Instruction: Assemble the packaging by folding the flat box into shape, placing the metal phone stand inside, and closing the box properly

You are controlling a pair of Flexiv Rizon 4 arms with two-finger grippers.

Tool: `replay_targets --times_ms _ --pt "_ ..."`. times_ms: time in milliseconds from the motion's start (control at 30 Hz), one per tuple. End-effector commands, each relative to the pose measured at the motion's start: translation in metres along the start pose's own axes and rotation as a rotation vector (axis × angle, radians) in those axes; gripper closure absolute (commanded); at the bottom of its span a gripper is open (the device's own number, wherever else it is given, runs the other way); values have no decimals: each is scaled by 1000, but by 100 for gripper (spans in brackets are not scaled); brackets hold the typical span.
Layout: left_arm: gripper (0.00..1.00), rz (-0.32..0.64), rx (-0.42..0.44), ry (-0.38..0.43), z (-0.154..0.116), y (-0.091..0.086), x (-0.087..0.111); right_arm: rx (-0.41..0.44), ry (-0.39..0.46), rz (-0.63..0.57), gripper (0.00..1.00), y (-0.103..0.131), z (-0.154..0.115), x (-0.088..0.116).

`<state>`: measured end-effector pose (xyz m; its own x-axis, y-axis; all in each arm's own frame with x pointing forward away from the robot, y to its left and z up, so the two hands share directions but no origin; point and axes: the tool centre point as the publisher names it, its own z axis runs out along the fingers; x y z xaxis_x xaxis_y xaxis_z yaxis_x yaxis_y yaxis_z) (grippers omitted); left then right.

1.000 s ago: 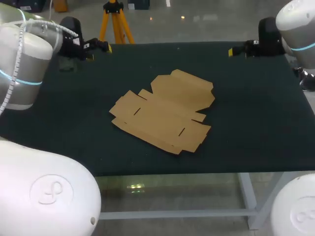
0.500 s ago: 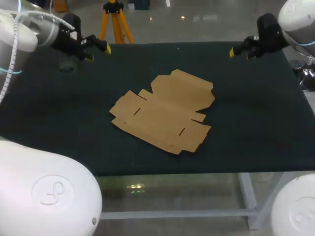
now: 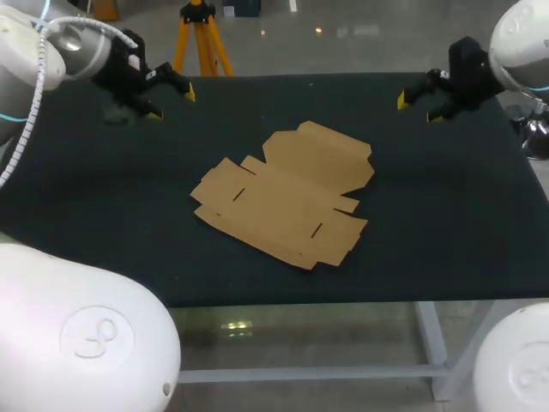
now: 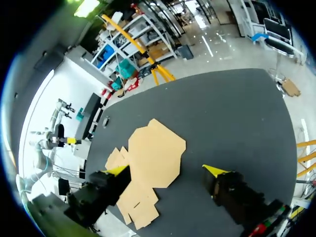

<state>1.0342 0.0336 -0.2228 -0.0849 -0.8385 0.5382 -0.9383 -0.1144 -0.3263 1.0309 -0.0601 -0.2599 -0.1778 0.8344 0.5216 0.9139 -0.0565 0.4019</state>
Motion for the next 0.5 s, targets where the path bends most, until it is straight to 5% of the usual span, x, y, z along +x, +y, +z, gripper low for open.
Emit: replay_targets --times_ms 33,500 --pt "0 -35 -36 -32 4 3 -3 40 0 28 0 -5 -2 -2" --pt "0 -31 -77 9 20 36 -19 98 -10 188 0 -44 5 -6"
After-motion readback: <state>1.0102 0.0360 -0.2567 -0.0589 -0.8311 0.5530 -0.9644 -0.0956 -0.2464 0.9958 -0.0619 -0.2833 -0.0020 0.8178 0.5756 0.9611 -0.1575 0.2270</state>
